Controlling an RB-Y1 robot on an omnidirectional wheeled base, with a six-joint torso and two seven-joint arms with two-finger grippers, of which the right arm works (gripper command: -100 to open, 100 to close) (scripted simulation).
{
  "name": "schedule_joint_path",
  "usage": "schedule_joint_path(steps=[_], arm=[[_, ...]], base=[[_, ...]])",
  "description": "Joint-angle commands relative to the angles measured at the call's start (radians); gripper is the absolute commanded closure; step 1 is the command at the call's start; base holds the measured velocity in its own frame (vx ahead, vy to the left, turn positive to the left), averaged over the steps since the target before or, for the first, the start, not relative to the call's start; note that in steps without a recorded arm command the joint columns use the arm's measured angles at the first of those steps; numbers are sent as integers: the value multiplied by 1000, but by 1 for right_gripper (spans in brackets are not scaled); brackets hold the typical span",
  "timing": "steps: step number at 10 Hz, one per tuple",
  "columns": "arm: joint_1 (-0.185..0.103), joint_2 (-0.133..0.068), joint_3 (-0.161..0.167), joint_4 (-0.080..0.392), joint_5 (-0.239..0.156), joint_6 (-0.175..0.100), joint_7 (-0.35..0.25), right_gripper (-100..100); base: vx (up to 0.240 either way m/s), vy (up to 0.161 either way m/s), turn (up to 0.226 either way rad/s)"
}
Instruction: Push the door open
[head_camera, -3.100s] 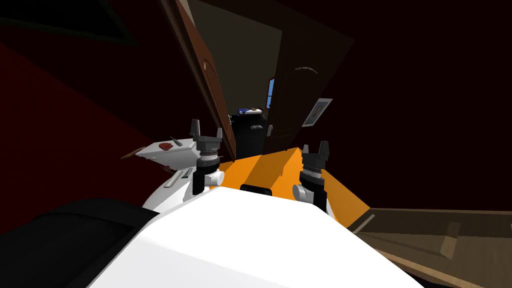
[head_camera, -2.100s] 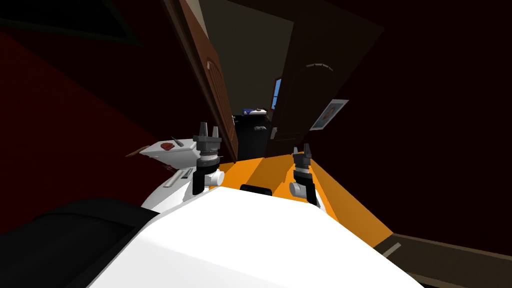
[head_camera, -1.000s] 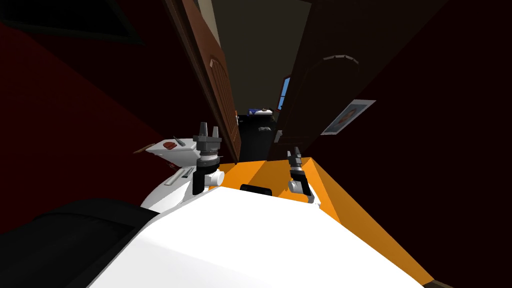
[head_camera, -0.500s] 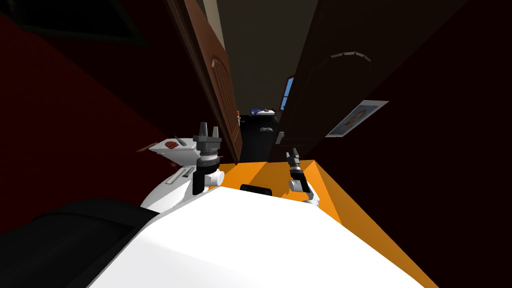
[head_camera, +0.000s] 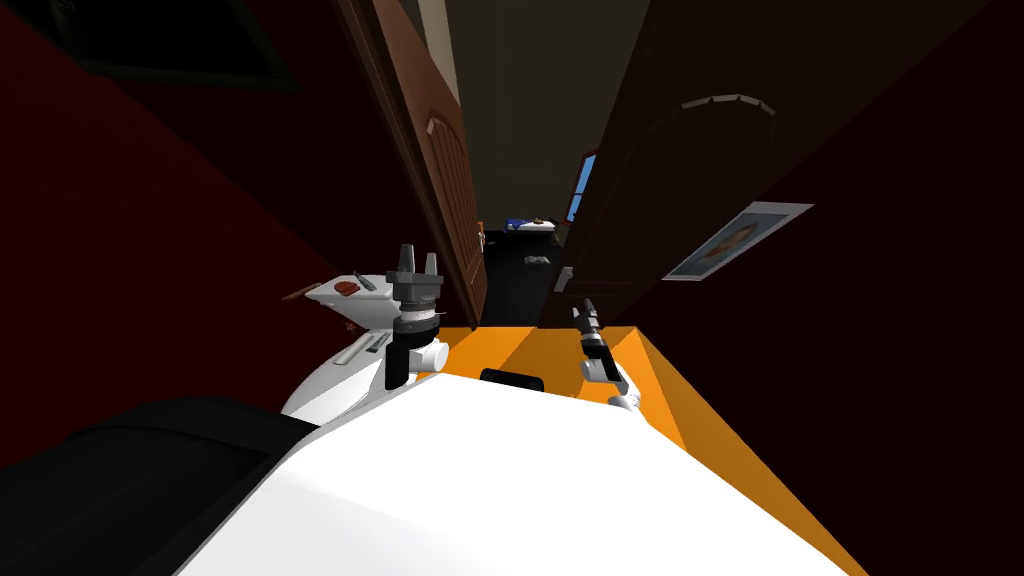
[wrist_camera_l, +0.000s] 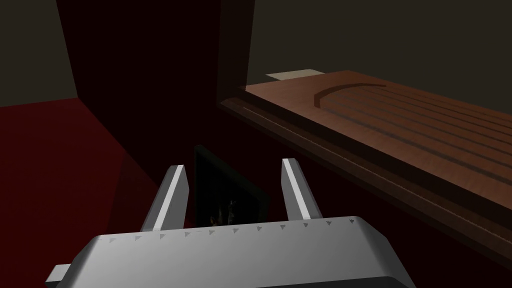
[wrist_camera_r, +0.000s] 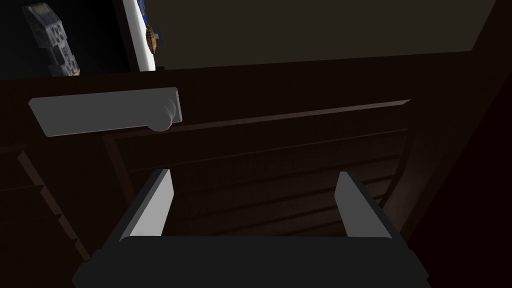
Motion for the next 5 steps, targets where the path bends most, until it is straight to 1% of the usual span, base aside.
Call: schedule_joint_path(steps=[1,3,4,5], arm=[[-25,-17,8,50,-12,3,-11,-100],[-54,-43,17,114,-27,3,-27,-100],[-68,-55,22,136,-34,2,-34,-100],[-68,-55,22,144,-34,2,-34,-100]], base=[[93,-38,114],[87,-49,99],[79,-37,107],[56,-32,32]])
